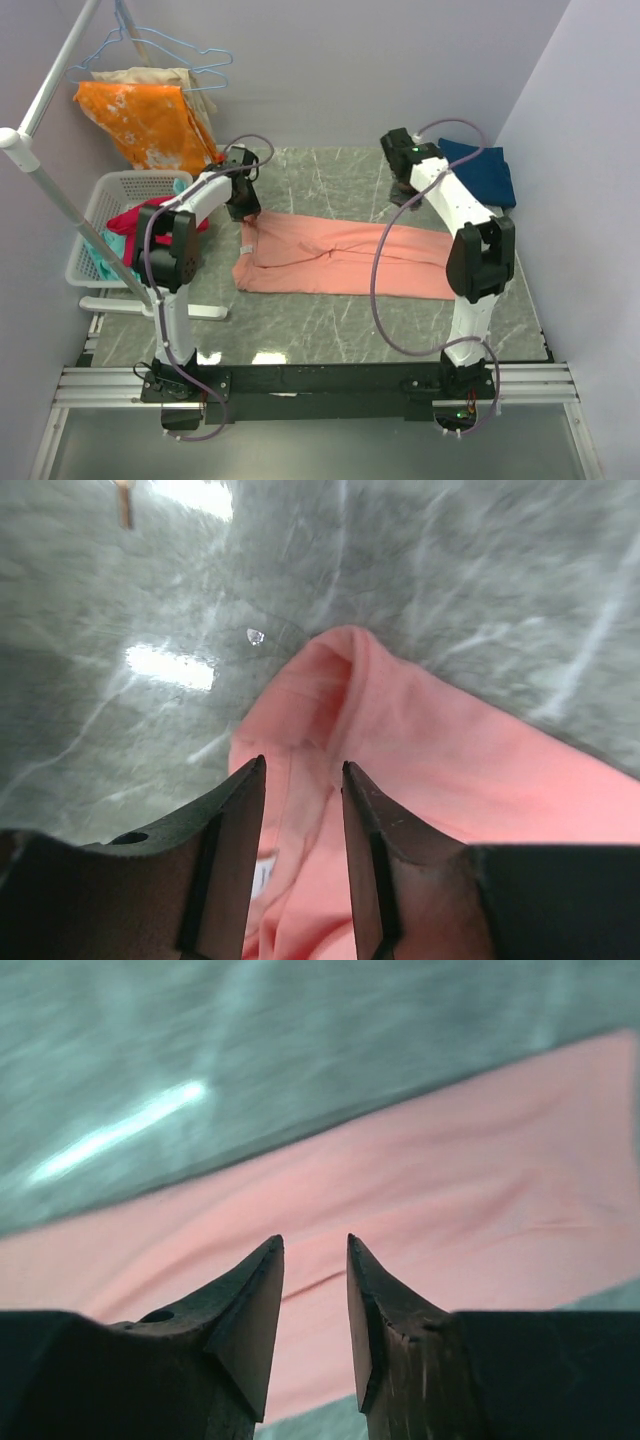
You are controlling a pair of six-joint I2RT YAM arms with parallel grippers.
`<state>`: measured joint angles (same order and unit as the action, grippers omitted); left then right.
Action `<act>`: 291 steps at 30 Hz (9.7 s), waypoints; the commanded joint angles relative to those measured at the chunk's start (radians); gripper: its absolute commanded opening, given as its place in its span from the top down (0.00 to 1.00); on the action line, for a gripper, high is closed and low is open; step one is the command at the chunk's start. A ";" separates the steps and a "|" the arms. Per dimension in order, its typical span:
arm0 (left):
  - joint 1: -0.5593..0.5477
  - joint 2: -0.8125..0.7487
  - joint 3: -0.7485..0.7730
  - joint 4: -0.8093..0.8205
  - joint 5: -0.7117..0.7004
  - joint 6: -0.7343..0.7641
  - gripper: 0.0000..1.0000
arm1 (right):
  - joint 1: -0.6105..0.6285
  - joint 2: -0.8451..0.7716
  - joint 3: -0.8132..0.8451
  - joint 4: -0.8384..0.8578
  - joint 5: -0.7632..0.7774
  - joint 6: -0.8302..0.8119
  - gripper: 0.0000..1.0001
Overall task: Fold and stack the t-shirts
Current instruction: Fold the tshirt
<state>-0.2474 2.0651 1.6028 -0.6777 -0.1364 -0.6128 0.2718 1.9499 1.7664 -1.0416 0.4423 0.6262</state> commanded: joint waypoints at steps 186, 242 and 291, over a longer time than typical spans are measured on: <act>0.056 0.178 0.276 0.185 -0.042 -0.102 0.99 | 0.053 0.215 -0.047 0.144 -0.337 0.044 0.70; -0.161 0.303 0.477 -0.217 -0.227 -0.196 0.32 | 0.069 -0.206 -0.621 0.321 -0.375 -0.149 0.22; -0.170 0.212 0.390 0.649 -0.181 0.133 0.20 | 0.064 -0.227 -0.421 0.223 -0.128 -0.140 0.23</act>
<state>-0.4114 2.4332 1.9705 -0.0719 -0.2493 -0.5041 0.3847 1.7462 1.3682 -0.7967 0.2211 0.5034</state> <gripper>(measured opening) 0.798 0.765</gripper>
